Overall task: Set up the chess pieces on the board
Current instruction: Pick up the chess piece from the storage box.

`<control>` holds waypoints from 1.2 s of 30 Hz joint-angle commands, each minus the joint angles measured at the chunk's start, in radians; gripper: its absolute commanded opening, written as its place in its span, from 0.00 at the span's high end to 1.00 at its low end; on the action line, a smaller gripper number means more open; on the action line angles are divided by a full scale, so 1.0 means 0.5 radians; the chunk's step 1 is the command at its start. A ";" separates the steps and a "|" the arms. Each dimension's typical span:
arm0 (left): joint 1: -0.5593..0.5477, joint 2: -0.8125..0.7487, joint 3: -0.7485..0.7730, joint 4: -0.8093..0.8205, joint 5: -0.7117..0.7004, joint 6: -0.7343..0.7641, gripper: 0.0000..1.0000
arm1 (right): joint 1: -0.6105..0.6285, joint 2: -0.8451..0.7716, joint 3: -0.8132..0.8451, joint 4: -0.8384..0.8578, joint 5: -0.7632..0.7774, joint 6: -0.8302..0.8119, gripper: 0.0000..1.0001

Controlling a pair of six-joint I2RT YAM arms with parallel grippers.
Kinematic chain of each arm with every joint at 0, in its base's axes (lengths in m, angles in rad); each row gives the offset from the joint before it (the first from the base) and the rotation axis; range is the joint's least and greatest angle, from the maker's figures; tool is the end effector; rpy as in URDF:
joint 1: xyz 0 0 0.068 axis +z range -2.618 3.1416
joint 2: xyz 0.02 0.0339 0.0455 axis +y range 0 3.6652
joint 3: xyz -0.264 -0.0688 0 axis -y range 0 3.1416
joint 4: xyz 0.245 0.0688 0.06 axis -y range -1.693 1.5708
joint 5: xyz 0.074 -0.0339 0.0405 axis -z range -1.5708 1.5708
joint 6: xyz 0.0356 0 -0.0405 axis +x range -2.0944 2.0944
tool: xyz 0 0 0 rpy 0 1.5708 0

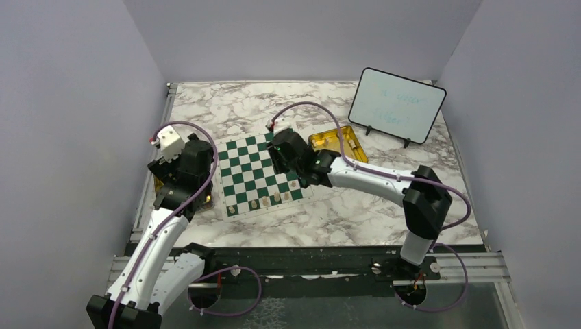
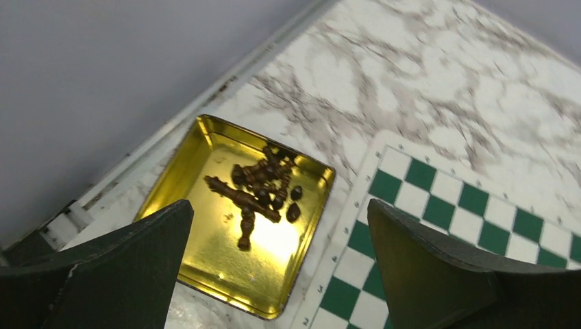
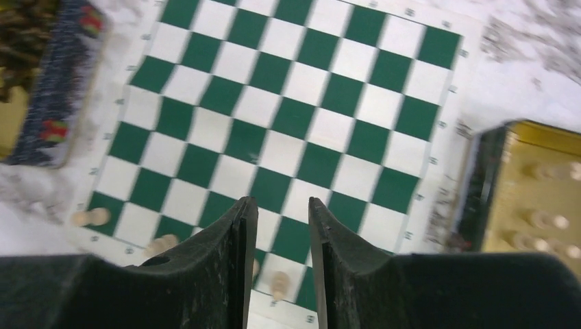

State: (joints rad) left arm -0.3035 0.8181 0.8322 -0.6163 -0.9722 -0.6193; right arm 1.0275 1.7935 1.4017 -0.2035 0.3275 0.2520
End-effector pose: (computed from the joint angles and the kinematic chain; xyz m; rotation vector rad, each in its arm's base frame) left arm 0.1626 -0.0201 0.3163 -0.7988 1.7462 0.4420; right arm 0.2253 0.3509 0.2725 -0.6380 2.0601 0.3956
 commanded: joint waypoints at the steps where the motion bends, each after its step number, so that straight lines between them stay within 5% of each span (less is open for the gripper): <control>1: -0.013 -0.089 -0.092 0.342 0.912 0.472 0.01 | -0.196 -0.165 -0.173 -0.011 0.099 -0.064 0.63; 6: -0.013 -0.160 -0.232 0.513 1.793 0.766 0.01 | -0.464 -0.301 -0.338 -0.047 0.137 -0.098 0.67; 9: -0.015 -0.161 -0.299 0.593 1.990 0.804 0.01 | -0.615 -0.358 -0.431 -0.049 0.129 -0.097 0.68; 21: -0.056 -0.179 -0.336 0.607 1.960 0.855 0.01 | -1.009 -0.252 -0.530 -0.027 -0.041 -0.152 0.72; 36: -0.059 -0.189 -0.331 0.573 1.779 0.855 0.01 | -1.085 -0.035 -0.525 0.071 -0.221 -0.139 0.68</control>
State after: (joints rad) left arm -0.3294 0.7383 0.6708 -0.3386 -0.0467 -0.2005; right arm 0.4950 1.7451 1.1374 -0.2089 0.2546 0.1829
